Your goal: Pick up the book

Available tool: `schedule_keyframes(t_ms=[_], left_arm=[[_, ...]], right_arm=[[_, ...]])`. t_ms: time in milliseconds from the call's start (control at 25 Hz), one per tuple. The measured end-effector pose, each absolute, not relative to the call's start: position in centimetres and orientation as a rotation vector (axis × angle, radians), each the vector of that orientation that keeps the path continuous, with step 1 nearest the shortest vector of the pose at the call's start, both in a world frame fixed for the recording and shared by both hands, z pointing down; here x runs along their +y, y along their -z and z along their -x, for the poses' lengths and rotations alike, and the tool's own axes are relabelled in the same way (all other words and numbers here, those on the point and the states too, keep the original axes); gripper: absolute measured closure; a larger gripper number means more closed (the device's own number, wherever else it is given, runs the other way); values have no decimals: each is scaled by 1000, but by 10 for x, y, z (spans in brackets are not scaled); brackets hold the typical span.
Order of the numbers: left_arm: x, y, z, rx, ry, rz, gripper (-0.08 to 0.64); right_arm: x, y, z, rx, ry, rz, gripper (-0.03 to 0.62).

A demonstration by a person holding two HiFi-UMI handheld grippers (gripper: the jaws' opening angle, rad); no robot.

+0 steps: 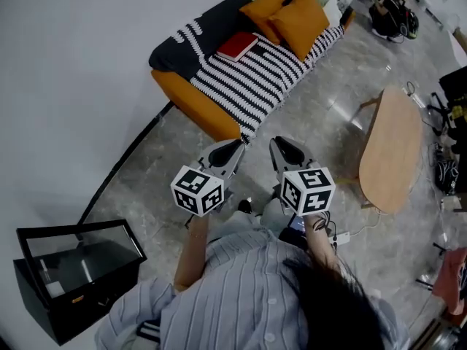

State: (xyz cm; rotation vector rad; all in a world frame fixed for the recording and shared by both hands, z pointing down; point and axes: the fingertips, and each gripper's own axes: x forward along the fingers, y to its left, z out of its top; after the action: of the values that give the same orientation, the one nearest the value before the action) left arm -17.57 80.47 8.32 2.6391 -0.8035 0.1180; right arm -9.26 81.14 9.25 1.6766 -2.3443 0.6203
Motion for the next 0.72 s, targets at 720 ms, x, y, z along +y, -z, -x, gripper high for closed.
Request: schedule_keyframes(t_ms=[720], left_arm=[[686,-106,121,-944,-143,-2529,546]], right_arm=[[686,-118,15,-2360,-669,-1564,541]])
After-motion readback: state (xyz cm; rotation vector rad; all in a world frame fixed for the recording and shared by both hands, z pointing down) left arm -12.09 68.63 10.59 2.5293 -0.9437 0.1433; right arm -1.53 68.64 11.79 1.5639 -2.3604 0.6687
